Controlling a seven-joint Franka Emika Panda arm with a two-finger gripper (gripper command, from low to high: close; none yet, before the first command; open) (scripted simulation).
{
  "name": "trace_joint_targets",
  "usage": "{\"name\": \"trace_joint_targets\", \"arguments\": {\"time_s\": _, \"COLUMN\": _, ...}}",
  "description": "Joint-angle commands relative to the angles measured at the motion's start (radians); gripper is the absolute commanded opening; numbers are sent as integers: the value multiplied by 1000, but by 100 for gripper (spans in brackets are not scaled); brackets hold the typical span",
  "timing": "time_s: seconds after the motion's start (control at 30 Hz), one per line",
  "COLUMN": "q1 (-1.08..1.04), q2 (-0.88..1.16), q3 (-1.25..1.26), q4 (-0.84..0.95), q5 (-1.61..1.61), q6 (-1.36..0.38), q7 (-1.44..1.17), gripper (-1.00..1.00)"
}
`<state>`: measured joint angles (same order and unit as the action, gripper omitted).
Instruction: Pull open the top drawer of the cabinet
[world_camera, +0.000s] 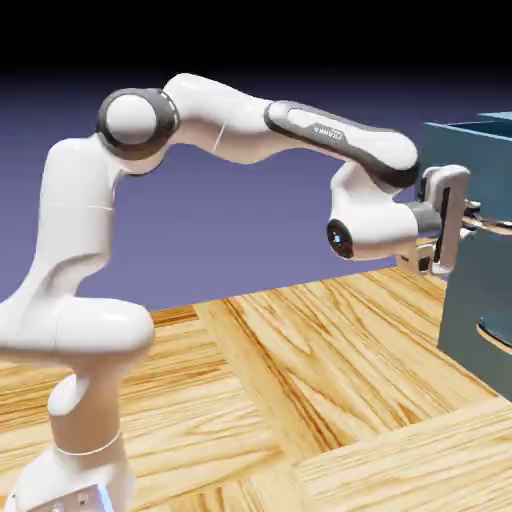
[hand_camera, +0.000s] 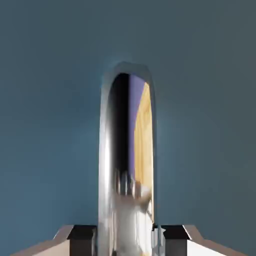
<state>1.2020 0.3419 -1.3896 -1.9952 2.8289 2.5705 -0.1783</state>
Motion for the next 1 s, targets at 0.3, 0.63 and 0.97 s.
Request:
{"name": "trace_joint_targets", "arguments": {"time_s": 0.3, "q1": 359, "q2": -57, "q3": -343, "q4": -122, "q5": 3, "q6": -15, "q7": -58, "gripper": -100}}
{"name": "trace_joint_targets", "arguments": {"time_s": 0.63, "q1": 721, "q2": -285, "q3": -658, "q4": -79, "q5": 65, "q6": 46, "q7": -330, "gripper": -100}}
{"name": "trace_joint_targets", "arguments": {"time_s": 0.97, "q1": 905, "q2": -25, "q3": -881, "q4": -319, "q5": -15, "q6": -35, "q7": -89, "gripper": -100}}
